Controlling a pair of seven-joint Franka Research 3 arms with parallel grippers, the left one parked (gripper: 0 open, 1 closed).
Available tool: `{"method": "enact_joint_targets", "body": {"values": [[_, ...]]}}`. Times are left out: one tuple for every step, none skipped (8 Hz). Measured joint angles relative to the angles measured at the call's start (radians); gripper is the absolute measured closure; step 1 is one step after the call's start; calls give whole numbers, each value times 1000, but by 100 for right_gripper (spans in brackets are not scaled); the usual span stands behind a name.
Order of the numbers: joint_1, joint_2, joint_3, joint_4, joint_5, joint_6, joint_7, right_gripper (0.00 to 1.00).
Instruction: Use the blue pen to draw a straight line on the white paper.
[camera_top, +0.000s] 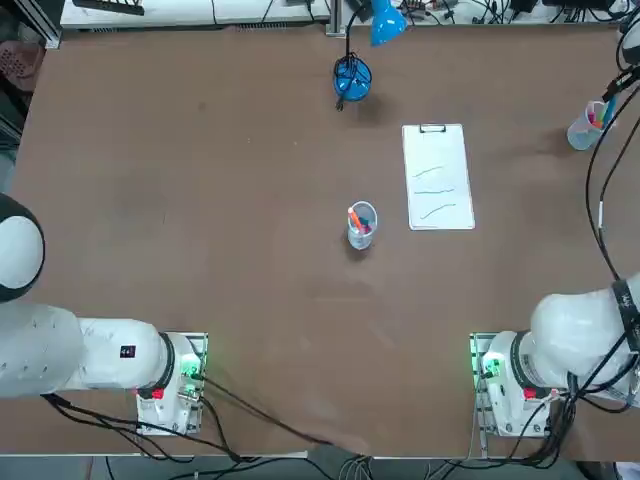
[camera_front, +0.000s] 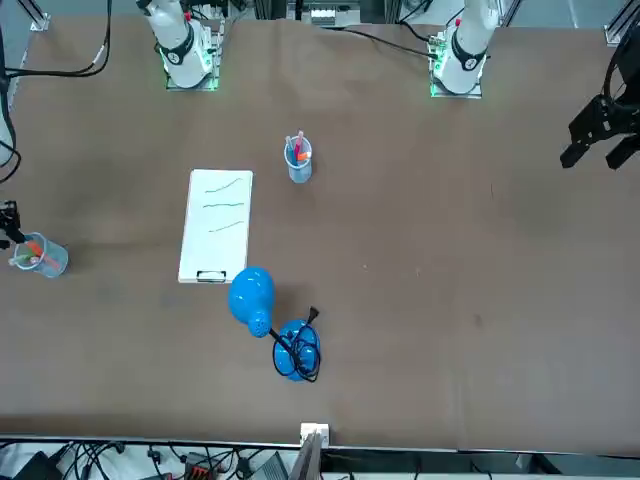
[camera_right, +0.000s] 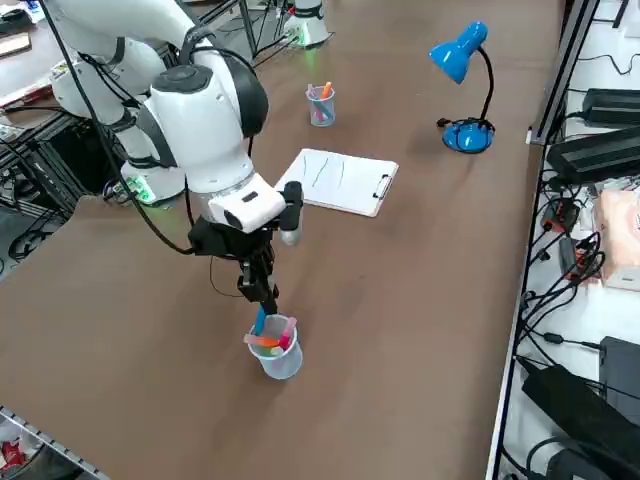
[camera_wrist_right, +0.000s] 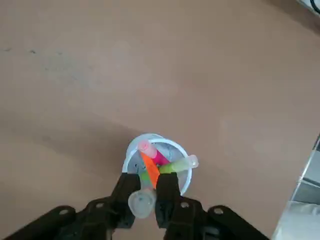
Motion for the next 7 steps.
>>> {"method": "enact_joint_targets", "body": {"values": [[0, 10, 1, 1, 14, 0, -1, 78], [0, 18, 4, 1, 19, 0, -1, 78], [0, 22, 7, 1, 22, 0, -1, 78], [0, 23, 8, 1, 23, 0, -1, 77], [0, 25, 9, 5, 24, 0, -1, 60], [1, 27, 13, 24, 30, -8, -1, 44], [4, 27, 20, 70, 40, -67, 9, 24]]}}
